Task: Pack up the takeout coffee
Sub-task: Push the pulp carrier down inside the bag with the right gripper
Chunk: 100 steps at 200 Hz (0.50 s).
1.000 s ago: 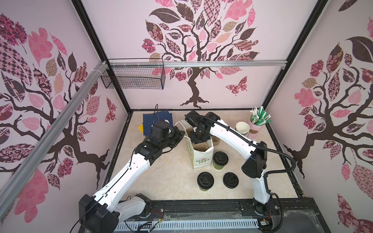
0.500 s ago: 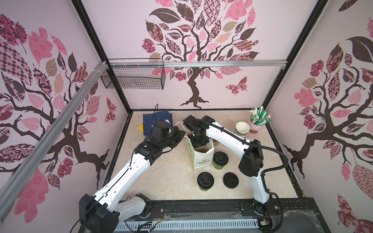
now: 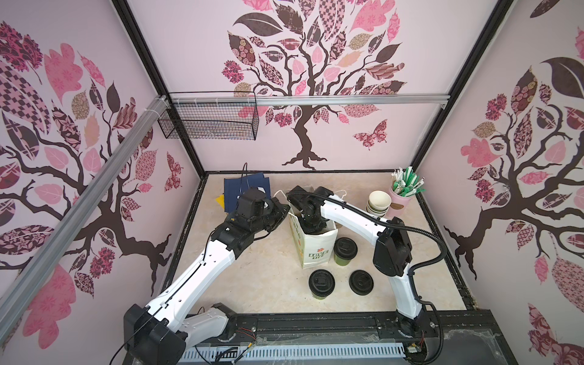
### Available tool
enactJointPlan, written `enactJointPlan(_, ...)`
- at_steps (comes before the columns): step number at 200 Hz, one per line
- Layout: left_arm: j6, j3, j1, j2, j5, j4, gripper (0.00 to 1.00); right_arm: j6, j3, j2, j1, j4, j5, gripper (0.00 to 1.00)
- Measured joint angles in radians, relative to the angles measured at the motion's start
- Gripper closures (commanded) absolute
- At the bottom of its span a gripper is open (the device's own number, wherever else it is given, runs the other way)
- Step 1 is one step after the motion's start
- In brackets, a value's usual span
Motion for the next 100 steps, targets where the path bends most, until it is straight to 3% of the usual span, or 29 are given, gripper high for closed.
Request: enactJointPlan(100,0.0,-0.005,0.0,-0.01,-0.004,-0.011,1.0,0.0,-0.089,0.023,-0.001,0.088,-0.027,0.62)
